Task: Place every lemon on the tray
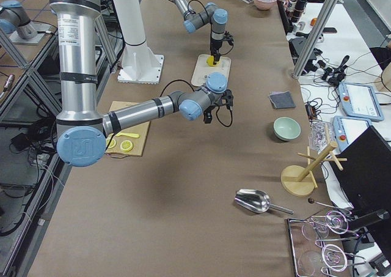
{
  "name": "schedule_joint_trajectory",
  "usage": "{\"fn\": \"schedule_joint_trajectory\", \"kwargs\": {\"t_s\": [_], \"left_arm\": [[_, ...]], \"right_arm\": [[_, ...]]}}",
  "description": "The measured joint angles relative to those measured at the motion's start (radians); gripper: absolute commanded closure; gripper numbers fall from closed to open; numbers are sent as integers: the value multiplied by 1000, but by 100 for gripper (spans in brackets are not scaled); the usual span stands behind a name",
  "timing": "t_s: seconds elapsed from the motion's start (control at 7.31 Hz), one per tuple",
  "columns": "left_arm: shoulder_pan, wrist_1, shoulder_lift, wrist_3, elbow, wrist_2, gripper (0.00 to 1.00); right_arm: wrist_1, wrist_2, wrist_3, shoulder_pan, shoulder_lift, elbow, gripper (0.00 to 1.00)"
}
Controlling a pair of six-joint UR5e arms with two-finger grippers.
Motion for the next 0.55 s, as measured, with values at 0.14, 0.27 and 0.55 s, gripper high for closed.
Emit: {"fn": "schedule_joint_trajectory", "kwargs": {"t_s": [0.14, 0.27, 0.55], "left_arm": [[0, -1, 1, 0, -8, 1, 2], [-4, 2, 1, 0, -16, 0, 2], [-34, 18, 4, 2, -37, -17, 2]], "right_arm": [[5, -3, -29, 34, -28, 6, 1], [5, -14, -44, 72, -55, 8, 1], [-52, -60, -50, 152, -91, 4, 1]]}}
